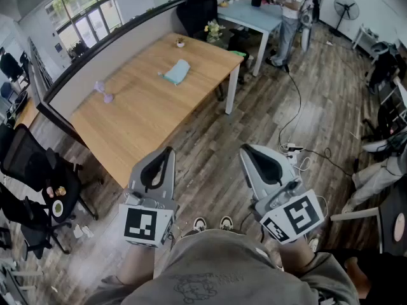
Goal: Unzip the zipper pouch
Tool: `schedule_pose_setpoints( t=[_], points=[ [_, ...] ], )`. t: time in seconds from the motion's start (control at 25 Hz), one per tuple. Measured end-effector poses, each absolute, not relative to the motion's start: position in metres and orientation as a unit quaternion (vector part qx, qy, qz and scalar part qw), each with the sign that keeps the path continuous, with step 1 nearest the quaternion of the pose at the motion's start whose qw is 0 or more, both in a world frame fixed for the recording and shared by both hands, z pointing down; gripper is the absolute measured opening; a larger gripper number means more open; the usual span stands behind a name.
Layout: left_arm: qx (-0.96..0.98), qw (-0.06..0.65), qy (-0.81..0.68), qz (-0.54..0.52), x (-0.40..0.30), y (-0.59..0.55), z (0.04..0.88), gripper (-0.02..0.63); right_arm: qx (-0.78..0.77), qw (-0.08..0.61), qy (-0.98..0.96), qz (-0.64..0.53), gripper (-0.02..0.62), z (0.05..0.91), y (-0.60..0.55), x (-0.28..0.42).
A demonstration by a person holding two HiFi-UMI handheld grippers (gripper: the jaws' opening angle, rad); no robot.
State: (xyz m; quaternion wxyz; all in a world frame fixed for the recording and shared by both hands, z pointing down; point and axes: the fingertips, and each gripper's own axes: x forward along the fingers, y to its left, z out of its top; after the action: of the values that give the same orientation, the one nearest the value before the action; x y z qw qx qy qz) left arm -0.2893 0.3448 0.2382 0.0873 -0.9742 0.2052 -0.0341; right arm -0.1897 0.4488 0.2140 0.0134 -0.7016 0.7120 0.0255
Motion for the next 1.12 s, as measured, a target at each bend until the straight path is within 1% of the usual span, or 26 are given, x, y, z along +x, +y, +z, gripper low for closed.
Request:
schedule_pose_setpoints(
  t=[0.32,0.52,0.84,1.12],
  points=[
    [-0.976,0.082,0.199,-0.037,-0.284,0.351,0.242,0.000,-0.708,0.029,0.705,0.021,0.011,0.217,0.452,-0.182],
    [-0.976,0.074,0.200,-0.035,-0.278,0.359,0.244,0.000,-0.700,0.050,0.711,0.045,0.011,0.210,0.465,-0.178],
    [-0.975,0.075,0.206,-0.037,-0.257,0.368,0.246,0.000,-0.705,0.028,0.707,0.041,0.011,0.220,0.474,-0.154],
    [-0.971,0.075,0.224,-0.042,-0.234,0.383,0.256,0.000,-0.709,0.031,0.704,0.036,0.012,0.230,0.490,-0.120]
  ],
)
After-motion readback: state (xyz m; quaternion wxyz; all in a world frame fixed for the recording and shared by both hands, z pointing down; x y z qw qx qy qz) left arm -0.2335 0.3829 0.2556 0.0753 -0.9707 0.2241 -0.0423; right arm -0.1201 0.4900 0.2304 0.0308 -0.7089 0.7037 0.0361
